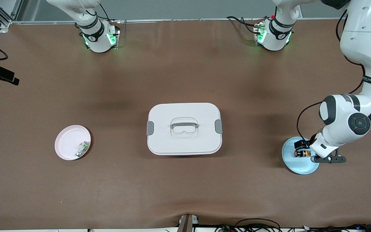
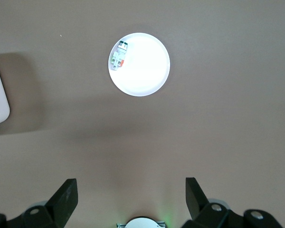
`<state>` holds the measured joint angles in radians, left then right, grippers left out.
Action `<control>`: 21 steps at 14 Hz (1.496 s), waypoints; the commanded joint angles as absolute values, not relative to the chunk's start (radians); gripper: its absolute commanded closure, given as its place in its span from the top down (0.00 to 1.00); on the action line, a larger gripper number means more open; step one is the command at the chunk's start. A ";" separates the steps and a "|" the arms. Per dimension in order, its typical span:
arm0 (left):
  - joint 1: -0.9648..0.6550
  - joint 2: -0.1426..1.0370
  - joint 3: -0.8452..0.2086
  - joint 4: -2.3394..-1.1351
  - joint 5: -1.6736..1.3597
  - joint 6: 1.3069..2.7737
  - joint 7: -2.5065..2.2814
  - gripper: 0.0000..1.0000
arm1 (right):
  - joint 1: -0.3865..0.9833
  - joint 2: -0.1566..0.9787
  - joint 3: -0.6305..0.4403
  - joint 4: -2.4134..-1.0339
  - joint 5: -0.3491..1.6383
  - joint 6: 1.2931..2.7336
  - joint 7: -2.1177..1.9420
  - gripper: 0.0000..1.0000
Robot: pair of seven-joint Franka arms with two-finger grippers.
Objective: Transfer orange switch to right arm and place
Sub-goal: 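Move the left gripper down over the orange switch on the blue plate, then close the left gripper on the orange switch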
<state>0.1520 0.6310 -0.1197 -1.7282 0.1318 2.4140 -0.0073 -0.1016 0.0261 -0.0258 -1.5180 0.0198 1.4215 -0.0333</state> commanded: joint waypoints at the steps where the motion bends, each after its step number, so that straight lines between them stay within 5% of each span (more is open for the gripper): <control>1: 0.153 0.678 -0.124 -1.669 0.138 2.414 0.003 1.00 | -0.107 0.029 -0.023 -1.505 0.020 1.411 -0.041 1.00; 16: 0.150 0.744 -0.121 -1.624 0.150 2.430 0.003 1.00 | -0.109 0.029 -0.023 -1.505 0.021 1.413 -0.041 1.00; 21: 0.150 0.750 -0.121 -1.628 0.153 2.431 0.002 0.84 | -0.110 0.028 -0.023 -1.505 0.018 1.411 -0.041 1.00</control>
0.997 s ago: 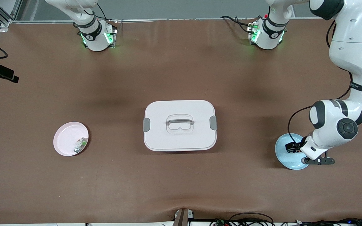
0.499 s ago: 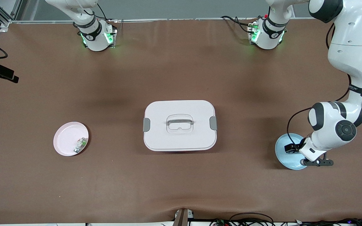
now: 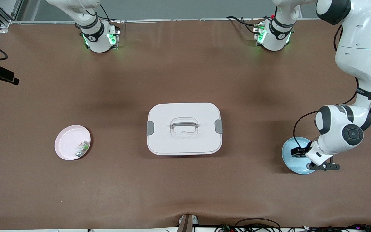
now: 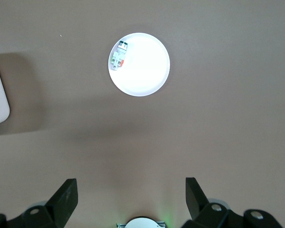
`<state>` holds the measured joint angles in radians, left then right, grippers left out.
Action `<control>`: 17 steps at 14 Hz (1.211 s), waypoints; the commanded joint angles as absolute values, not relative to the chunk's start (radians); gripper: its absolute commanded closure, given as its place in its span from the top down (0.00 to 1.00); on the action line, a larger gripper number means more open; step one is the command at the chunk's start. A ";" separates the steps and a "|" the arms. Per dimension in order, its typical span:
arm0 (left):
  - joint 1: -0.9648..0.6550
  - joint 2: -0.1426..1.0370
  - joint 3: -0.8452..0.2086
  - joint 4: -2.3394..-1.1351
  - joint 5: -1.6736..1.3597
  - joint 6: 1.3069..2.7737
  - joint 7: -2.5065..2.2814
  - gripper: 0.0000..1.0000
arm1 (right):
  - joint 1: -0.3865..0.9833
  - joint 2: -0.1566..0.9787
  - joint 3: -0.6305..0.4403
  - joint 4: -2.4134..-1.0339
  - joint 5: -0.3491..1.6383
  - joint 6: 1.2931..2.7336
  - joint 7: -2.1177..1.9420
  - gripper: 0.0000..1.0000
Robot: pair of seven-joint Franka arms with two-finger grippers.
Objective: Transfer orange switch to right arm and place
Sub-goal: 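Close the left gripper on the orange switch, then lift the switch with the left gripper while the right gripper approaches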
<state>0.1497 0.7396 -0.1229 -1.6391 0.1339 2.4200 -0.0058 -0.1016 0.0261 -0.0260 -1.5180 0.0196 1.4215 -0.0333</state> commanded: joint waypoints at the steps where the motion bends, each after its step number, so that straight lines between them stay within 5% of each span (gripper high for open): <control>1: 0.150 0.750 -0.121 -1.629 0.153 2.431 0.002 0.74 | -0.110 0.028 -0.023 -1.505 0.017 1.411 -0.041 1.00; 4: 0.149 0.749 -0.121 -1.631 0.153 2.431 0.000 0.11 | -0.110 0.028 -0.023 -1.502 0.015 1.410 -0.040 1.00; 5: 0.152 0.744 -0.121 -1.631 0.153 2.430 0.000 0.00 | -0.112 0.028 -0.025 -1.497 0.015 1.408 -0.040 1.00; 17: 0.150 0.537 -0.204 -1.623 0.085 2.157 -0.014 0.00 | -0.103 0.031 -0.023 -1.497 0.014 1.408 -0.040 1.00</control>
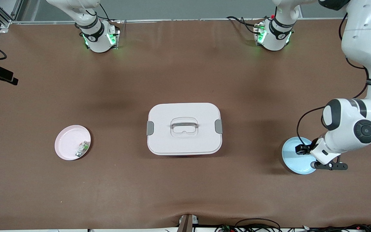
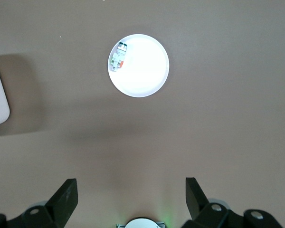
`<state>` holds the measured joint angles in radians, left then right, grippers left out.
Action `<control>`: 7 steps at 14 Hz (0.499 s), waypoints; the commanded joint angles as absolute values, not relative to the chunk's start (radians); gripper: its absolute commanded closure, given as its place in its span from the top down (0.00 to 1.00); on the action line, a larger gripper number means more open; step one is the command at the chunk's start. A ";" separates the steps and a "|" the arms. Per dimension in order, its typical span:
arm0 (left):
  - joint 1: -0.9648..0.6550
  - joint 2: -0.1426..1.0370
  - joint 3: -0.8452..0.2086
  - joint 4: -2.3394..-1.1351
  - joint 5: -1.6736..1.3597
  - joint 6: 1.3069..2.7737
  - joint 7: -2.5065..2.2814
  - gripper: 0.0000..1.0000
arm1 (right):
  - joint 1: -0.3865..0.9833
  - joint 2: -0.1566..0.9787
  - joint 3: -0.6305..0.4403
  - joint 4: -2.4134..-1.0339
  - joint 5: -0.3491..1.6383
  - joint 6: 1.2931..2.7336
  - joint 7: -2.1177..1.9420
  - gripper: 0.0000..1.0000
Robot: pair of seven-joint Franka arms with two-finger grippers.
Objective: Transfer orange switch to right arm and place
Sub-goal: 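Lift the switch with the left gripper while the right gripper approaches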
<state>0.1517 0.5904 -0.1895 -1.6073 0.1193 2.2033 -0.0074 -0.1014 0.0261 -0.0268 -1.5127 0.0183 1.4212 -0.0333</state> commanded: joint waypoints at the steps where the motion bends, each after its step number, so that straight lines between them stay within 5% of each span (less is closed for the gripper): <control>1: 0.141 0.522 -0.206 -1.620 0.078 2.131 -0.017 0.00 | -0.101 0.031 -0.021 -1.497 0.014 1.410 -0.038 1.00; 7: 0.146 0.469 -0.305 -1.551 -0.064 1.953 -0.128 0.00 | -0.094 0.057 -0.018 -1.505 0.023 1.419 -0.031 1.00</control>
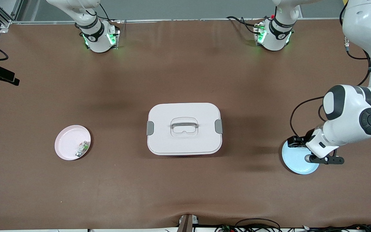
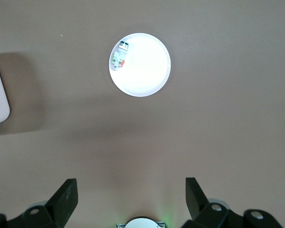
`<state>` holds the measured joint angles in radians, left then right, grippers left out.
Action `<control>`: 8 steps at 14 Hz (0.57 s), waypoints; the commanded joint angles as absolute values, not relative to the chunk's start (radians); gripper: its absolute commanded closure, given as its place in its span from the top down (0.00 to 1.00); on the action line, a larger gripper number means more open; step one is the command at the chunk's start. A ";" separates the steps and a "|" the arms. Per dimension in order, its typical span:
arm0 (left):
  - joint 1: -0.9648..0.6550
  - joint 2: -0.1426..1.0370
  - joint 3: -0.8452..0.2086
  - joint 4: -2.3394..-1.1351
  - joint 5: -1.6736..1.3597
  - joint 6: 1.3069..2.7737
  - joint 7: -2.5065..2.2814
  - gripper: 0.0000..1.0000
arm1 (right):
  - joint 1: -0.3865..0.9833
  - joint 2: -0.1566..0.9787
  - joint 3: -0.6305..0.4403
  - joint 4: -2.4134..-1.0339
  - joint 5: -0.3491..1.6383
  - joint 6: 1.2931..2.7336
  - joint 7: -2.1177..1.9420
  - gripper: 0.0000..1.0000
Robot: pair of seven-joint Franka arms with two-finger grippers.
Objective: Transfer orange switch to right arm and place
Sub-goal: 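Lift the switch with the left gripper while the right gripper approaches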
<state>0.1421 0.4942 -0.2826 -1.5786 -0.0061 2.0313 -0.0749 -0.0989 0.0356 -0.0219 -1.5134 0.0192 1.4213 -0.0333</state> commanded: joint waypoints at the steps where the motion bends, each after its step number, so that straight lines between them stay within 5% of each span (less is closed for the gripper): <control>1: 0.147 0.465 -0.325 -1.537 -0.080 1.922 -0.171 0.00 | -0.089 0.061 -0.018 -1.505 0.029 1.425 -0.031 1.00; 8: 0.141 0.463 -0.521 -1.479 -0.132 1.876 -0.705 0.00 | 0.095 0.071 -0.017 -1.500 0.037 1.440 0.041 1.00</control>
